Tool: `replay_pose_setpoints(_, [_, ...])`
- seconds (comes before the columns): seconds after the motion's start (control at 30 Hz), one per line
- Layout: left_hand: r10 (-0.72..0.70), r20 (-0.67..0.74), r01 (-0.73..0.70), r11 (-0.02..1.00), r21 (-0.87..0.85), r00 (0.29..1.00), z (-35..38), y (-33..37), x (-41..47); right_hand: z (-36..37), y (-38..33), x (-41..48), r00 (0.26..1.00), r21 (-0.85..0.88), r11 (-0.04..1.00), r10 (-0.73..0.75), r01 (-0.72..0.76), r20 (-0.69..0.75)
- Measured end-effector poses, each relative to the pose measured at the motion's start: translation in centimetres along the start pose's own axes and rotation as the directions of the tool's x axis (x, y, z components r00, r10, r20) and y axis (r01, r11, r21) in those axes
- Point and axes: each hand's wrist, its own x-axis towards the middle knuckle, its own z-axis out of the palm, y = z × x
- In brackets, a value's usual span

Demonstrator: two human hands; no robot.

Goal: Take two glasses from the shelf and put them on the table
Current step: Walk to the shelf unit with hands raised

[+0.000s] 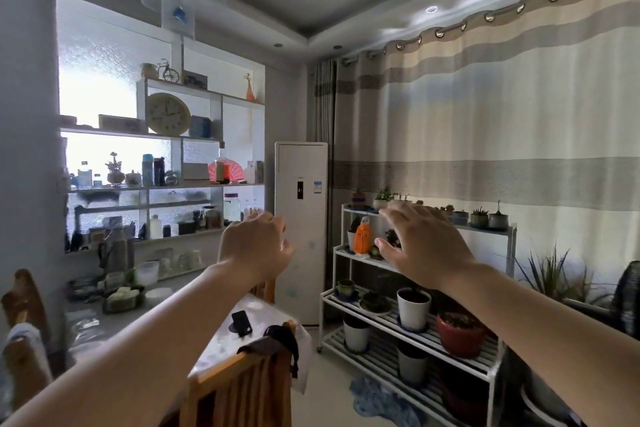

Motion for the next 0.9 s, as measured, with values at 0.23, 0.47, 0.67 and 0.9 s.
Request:
replay_pose_setpoints(0.23, [0.005,-0.003,-0.005,0.999,-0.034,1.0,8.9,2.6,6.8,8.1,6.3,3.8,1.0,0.018,1.0,-0.006,0.005,0.028])
replay_pose_setpoints(0.47, [0.012,0.0,-0.012,1.0,0.001,1.0,18.7,2.4,14.6,16.8,11.3,11.3,0.999,-0.029,0.999,-0.033,0.034,0.019])
replay_pose_setpoints(0.67, [0.004,-0.041,-0.002,0.999,0.048,0.999,25.6,0.5,23.4,23.2,15.0,20.2,0.997,-0.013,0.999,-0.05,0.049,-0.053])
replay_pose_setpoints(0.9, [-0.017,-0.034,0.02,0.995,0.095,0.999,33.4,-1.5,30.7,32.1,18.3,28.2,0.997,0.052,0.997,-0.047,0.05,-0.065])
